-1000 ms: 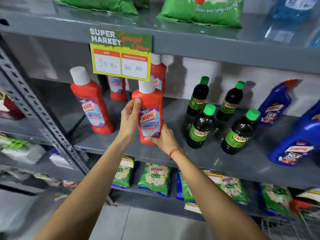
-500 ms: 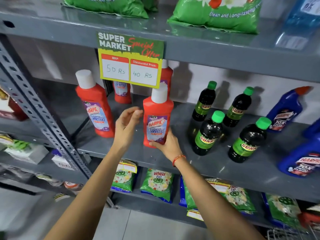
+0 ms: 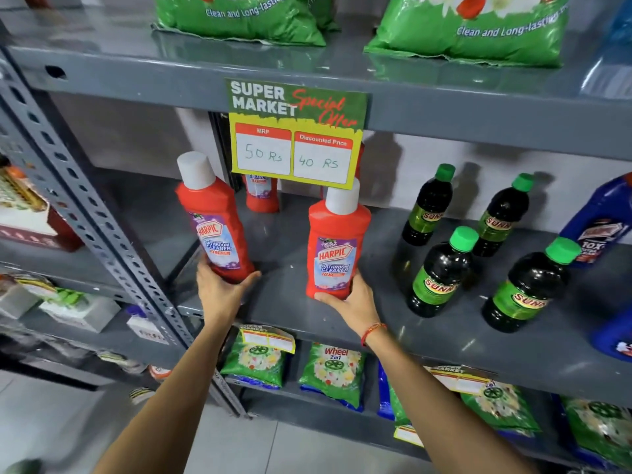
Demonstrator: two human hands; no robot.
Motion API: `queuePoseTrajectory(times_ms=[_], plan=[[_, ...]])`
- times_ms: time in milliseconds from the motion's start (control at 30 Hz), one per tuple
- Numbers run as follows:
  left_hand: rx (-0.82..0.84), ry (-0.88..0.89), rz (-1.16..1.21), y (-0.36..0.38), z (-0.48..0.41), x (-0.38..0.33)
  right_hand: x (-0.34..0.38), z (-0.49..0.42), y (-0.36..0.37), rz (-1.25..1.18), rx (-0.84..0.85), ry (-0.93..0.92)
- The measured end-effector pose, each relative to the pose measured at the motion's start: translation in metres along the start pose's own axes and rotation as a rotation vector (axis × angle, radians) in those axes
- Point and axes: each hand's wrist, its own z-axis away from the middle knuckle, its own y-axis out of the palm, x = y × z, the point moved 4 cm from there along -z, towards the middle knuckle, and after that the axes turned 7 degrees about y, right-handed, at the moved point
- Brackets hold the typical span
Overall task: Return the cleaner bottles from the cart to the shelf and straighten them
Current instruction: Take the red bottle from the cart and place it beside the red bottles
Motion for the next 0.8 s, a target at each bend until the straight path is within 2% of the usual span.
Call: queuePoseTrajectory(times_ms=[233, 800], plan=[[0.000, 0.007, -0.097, 0.002, -0.007, 0.005, 0.001, -0.010, 0.005, 0.011, 0.030, 0.013], [0.026, 0.051, -0.100, 0.000, -0.004, -0.001, 0.009, -0.012, 0.013, 0.029, 0.133, 0.019]])
